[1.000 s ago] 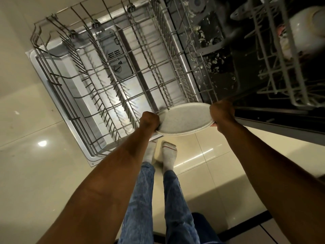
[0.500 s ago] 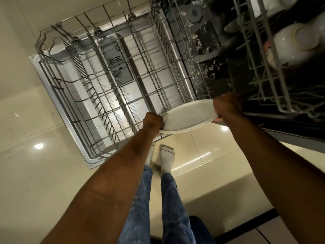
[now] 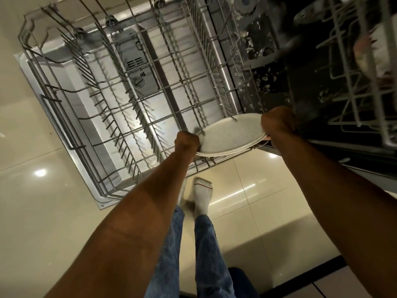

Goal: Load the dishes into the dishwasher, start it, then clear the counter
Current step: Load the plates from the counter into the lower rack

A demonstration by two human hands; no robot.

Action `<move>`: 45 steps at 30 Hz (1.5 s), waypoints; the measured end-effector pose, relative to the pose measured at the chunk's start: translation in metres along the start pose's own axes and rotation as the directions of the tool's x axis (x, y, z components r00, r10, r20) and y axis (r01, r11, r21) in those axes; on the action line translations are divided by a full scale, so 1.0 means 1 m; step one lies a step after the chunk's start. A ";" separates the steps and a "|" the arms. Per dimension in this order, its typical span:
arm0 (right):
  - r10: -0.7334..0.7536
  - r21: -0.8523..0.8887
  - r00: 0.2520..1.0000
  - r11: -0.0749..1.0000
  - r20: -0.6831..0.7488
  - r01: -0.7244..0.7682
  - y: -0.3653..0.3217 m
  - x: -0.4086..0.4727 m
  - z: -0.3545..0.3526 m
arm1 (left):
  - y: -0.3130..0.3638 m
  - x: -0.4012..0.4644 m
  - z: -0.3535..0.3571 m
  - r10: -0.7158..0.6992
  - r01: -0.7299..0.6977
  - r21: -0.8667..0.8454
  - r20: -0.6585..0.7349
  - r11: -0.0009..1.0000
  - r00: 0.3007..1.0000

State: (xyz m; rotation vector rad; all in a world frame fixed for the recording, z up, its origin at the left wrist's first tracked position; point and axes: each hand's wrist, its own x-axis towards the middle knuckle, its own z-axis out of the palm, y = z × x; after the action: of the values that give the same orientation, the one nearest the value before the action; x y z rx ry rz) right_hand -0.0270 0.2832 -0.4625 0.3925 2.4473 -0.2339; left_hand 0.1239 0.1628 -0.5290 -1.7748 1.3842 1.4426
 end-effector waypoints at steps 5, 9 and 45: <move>-0.092 -0.235 0.996 0.968 -0.006 0.088 -0.005 0.000 -0.002 | 0.000 0.009 0.006 0.035 -0.035 0.015 0.011 0.999 0.999; -0.131 -0.306 0.990 0.942 0.047 0.139 -0.006 -0.007 -0.007 | 0.001 0.005 0.003 0.027 -0.027 0.022 0.002 0.999 1.000; -0.835 -0.373 0.550 0.503 0.025 0.780 -0.059 -0.329 -0.231 | 0.068 -0.348 -0.242 0.874 -0.580 0.760 0.032 0.295 0.486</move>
State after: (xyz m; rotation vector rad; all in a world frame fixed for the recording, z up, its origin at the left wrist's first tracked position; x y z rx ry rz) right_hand 0.0683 0.2149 -0.0734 -0.9995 2.5748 -0.1511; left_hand 0.1912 0.0777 -0.1137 -0.8650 2.8020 0.6093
